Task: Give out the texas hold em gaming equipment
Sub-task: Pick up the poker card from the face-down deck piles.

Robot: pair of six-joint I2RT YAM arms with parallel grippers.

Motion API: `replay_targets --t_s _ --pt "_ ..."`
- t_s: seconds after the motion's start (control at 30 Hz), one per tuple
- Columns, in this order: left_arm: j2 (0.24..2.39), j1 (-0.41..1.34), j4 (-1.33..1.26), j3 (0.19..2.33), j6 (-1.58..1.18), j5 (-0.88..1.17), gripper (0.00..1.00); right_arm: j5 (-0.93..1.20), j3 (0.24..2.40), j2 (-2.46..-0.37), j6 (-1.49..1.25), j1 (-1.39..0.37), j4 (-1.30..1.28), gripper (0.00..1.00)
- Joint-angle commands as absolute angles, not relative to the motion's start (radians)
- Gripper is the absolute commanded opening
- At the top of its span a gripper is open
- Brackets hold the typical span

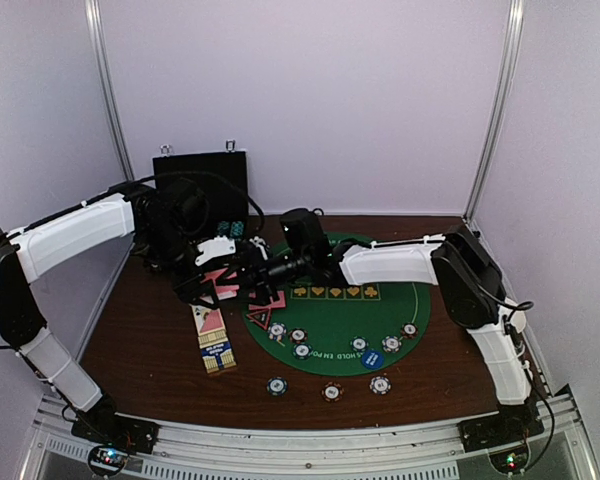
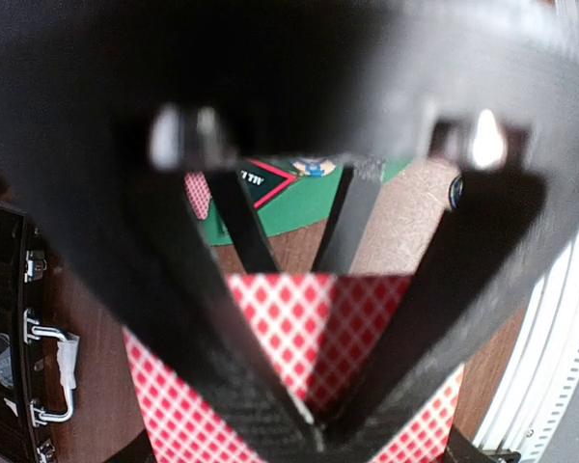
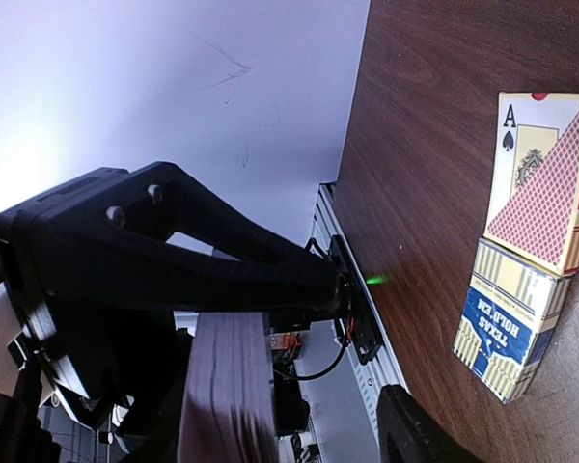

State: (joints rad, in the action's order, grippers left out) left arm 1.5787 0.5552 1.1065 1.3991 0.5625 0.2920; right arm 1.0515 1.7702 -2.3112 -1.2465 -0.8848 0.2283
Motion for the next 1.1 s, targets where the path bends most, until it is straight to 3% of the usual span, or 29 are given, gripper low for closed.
replay_targets --t_s 0.0,0.27,0.6,1.07 --pt "1.572 0.549 1.103 1.431 0.557 0.311 0.24 1.016 1.739 -2.251 -1.164 -0.862 0.103 0.56" --pt "1.574 0.549 1.103 1.427 0.558 0.306 0.24 1.007 1.677 -2.178 -1.181 -0.845 0.143 0.42" --pt "1.580 0.549 1.102 1.429 0.560 0.298 0.24 1.007 1.611 -2.114 -1.250 -0.847 0.249 0.36" --pt "1.589 0.550 1.102 1.421 0.558 0.269 0.23 1.029 1.585 -2.108 -1.345 -0.841 0.362 0.04"
